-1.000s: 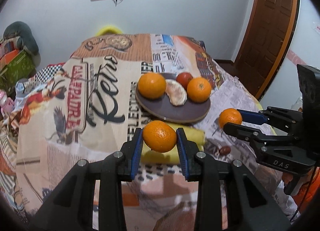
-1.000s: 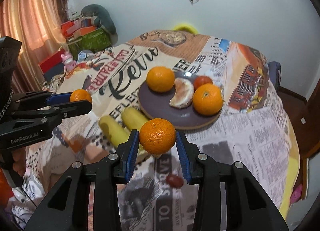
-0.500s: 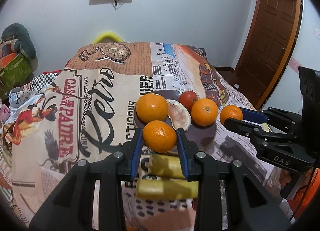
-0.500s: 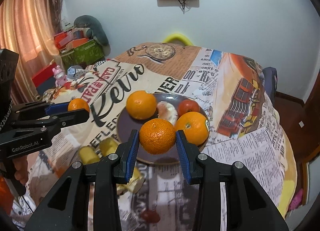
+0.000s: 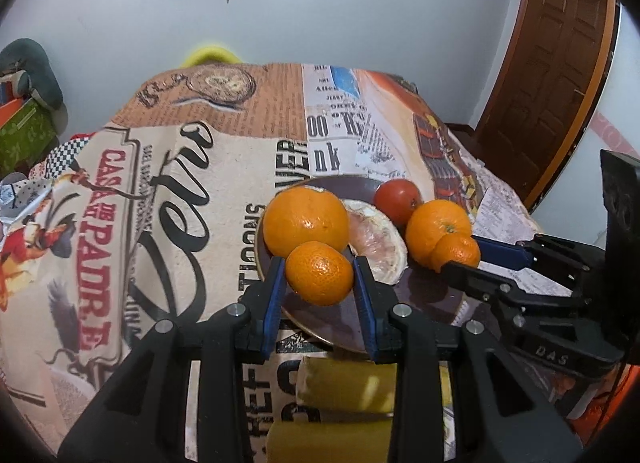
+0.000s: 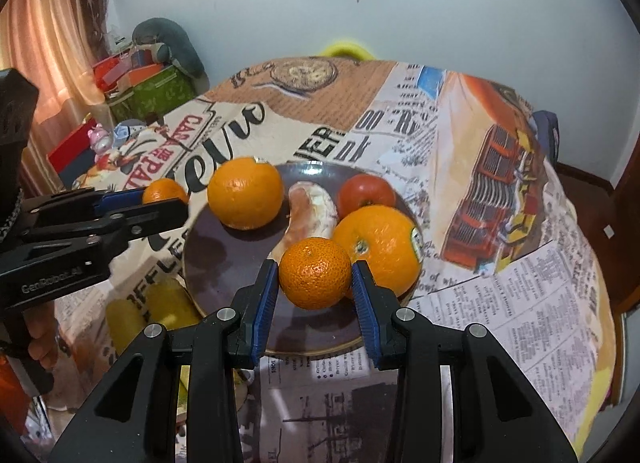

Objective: Organize fruits
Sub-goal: 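Lower both mandarins onto the dark plate and open both tools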

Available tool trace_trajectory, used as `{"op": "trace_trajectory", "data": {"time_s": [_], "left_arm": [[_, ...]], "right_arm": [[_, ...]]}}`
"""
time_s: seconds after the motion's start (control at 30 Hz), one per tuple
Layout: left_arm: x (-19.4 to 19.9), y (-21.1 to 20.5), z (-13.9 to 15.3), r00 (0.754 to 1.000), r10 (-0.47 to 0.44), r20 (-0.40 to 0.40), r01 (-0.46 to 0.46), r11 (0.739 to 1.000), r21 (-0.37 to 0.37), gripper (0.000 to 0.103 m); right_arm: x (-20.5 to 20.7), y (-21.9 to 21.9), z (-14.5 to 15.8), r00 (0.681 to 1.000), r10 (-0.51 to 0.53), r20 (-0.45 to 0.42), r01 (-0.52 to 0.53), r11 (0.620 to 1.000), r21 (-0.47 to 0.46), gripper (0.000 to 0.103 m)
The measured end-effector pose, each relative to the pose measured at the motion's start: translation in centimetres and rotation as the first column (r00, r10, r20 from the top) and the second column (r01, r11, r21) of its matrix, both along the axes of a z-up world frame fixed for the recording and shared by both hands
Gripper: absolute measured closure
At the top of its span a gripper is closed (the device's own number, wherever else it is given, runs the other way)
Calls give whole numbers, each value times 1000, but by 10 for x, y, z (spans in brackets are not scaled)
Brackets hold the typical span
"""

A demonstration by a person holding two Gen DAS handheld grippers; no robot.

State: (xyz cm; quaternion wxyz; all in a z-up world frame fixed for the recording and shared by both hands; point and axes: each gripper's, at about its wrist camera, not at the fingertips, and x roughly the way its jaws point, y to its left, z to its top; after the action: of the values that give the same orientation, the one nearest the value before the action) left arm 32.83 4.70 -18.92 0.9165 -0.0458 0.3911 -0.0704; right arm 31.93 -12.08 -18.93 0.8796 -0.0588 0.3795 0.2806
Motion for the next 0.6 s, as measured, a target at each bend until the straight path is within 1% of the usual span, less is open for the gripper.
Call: {"op": "trace_trajectory", "data": {"time_s": [0.17, 0.23, 0.33, 0.4, 0.5, 0.6], "left_arm": [[12, -1, -17, 999, -5, -47, 5, 1000, -7, 70], [14, 0, -22, 998, -6, -59, 5, 1000, -10, 70], [17, 1, -26, 997, -4, -71, 3, 1000, -14, 70], [17, 1, -27, 997, -2, -73, 1, 1000, -15, 70], [18, 2, -29, 996, -3, -84, 2, 1000, -12, 70], [19, 2, -32, 994, -15, -107, 12, 999, -31, 69]], "right_arm": [[1, 4, -10, 1000, 23, -20, -23, 1000, -6, 68], [1, 6, -12, 999, 31, -22, -31, 999, -10, 68], [3, 9, -21, 997, 43, -59, -43, 999, -10, 68], [4, 10, -27, 997, 37, -67, -38, 999, -17, 68], [6, 9, -26, 996, 37, -77, -38, 999, -10, 68], [5, 9, -25, 996, 39, -80, -41, 999, -19, 68]]}}
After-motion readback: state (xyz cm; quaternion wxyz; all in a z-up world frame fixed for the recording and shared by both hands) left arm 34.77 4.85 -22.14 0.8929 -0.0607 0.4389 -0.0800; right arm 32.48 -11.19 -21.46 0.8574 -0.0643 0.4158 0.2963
